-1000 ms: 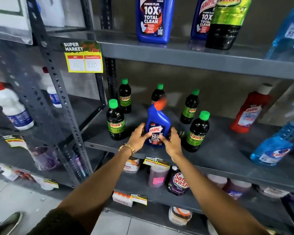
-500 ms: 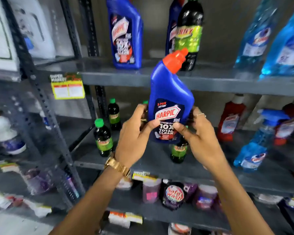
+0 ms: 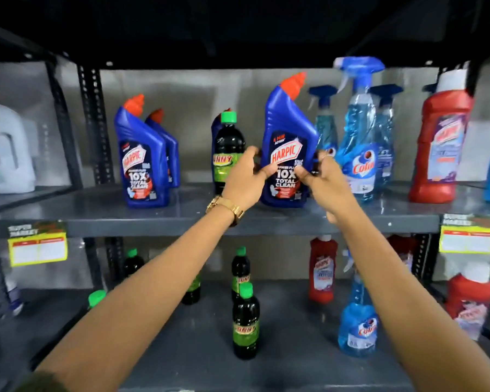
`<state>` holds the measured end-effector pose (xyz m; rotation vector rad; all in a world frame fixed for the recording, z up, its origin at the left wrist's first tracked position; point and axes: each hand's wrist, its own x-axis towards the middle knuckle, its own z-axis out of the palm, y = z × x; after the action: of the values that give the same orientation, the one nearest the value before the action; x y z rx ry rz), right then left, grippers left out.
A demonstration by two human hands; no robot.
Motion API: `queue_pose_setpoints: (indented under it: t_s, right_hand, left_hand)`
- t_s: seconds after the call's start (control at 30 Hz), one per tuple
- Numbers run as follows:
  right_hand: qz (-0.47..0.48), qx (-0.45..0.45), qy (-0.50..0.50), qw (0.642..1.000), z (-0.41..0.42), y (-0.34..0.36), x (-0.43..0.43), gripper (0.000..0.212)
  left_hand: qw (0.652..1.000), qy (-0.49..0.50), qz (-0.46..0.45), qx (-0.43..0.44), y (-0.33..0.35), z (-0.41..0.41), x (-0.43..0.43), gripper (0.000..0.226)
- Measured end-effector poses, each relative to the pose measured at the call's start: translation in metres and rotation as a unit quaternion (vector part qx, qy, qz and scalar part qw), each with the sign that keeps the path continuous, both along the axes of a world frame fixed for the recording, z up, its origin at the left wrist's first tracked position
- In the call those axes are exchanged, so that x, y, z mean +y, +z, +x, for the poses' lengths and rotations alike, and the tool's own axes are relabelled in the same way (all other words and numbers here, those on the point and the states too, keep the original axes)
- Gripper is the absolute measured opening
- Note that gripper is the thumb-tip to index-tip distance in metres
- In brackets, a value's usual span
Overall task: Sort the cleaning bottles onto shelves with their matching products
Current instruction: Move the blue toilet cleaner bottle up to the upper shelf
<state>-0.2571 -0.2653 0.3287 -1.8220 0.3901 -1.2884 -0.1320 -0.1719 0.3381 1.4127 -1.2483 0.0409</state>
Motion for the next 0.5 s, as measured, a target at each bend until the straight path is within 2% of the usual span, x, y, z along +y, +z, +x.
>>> queue_pose_setpoints:
  t_s: [0.23,0.4,0.5]
  right_hand:
    - [0.027,0.053,-0.051,0.997,0.015,0.003,-0.044,0.033]
    - [0.02,0.072,-0.047,0.996,0.012,0.003,-0.052,0.034]
    - [-0.015,0.097,-0.065,0.993,0.008,0.003,-0.043,0.036]
  left_hand:
    - [0.994,0.074,0.071,-0.041,0.001,0.01,-0.059,0.032]
    - [0.986,0.095,0.113,-0.078,0.001,0.009,-0.064,0.034]
    - [0.979,0.104,0.135,-0.117,0.002,0.006,-0.053,0.035]
